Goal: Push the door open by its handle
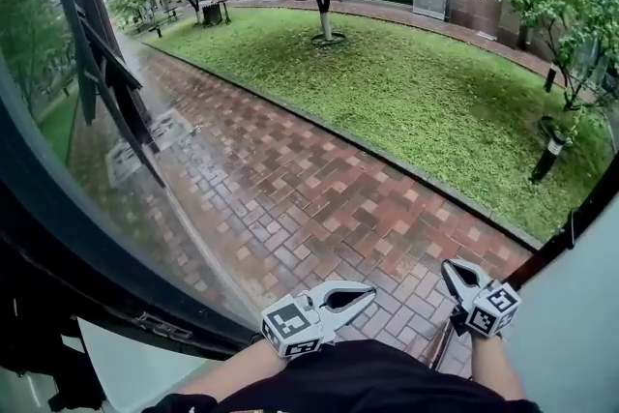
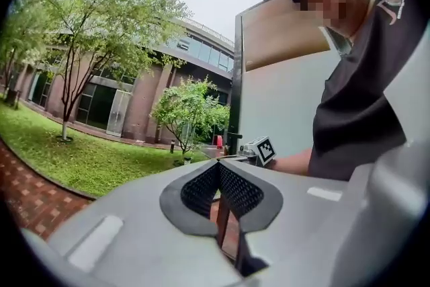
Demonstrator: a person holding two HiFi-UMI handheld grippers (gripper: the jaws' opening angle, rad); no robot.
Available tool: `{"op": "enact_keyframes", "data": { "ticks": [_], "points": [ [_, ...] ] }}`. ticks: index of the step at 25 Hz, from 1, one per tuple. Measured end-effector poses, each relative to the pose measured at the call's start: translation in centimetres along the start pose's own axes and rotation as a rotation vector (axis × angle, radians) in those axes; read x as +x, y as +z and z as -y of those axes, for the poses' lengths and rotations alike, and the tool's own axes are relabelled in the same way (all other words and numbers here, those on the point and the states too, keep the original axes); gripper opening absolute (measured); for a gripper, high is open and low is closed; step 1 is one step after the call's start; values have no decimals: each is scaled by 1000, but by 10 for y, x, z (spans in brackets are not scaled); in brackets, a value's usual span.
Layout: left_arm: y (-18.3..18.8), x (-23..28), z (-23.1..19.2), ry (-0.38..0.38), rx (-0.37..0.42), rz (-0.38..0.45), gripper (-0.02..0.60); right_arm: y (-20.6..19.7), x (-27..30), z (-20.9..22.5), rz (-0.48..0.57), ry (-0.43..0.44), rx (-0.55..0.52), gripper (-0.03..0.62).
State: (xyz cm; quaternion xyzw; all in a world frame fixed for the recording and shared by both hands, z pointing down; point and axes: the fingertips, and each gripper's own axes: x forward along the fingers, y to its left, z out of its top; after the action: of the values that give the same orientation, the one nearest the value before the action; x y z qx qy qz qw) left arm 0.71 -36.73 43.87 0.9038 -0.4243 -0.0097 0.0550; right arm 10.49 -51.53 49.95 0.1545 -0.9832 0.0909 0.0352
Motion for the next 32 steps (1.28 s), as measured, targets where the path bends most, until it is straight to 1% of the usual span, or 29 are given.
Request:
{"op": "enact_keyframes", "data": {
  "ticks": [2, 5, 7, 10, 13, 16, 19, 21, 24, 26, 28, 30, 32],
  "points": [
    [-1, -29, 18, -32, 13, 4, 0, 8, -7, -36, 27, -23, -36, 0],
    [-20, -81, 56, -100, 22, -23, 0, 7, -28, -106, 73, -82, -50, 0],
    [-29, -118, 83, -157, 19, -50, 0, 1, -41, -160, 77, -116, -34, 0],
    [-22, -164, 116, -257, 25, -66, 0, 1, -61, -236, 59, -170, -24, 0],
    [-3, -191, 135, -338, -1, -39, 0, 10, -91, -285, 52, -263, -25, 0],
    [2, -207, 162, -395, -5, -29, 0, 6, -138, -313, 63, -363, -15, 0],
    [2, -231, 176, -396, 3, -23, 0, 3, -170, -336, 72, -432, -11, 0],
    [-2, -249, 181, -381, 11, -24, 0, 3, -183, -354, 75, -445, -16, 0],
    [-12, -272, 193, -331, 18, -48, 0, -4, -199, -381, 93, -432, -13, 0],
    [-19, -287, 209, -297, 11, -53, 0, -15, -212, -400, 92, -414, -4, 0],
    [-29, -300, 231, -265, -16, -49, 0, -29, -228, -423, 79, -392, 7, 0],
    [-37, -306, 255, -241, -59, -46, 0, -41, -246, -449, 71, -368, 15, 0],
    [-40, -309, 282, -242, -97, -45, 0, -48, -267, -472, 69, -355, 20, 0]
  ]
}}
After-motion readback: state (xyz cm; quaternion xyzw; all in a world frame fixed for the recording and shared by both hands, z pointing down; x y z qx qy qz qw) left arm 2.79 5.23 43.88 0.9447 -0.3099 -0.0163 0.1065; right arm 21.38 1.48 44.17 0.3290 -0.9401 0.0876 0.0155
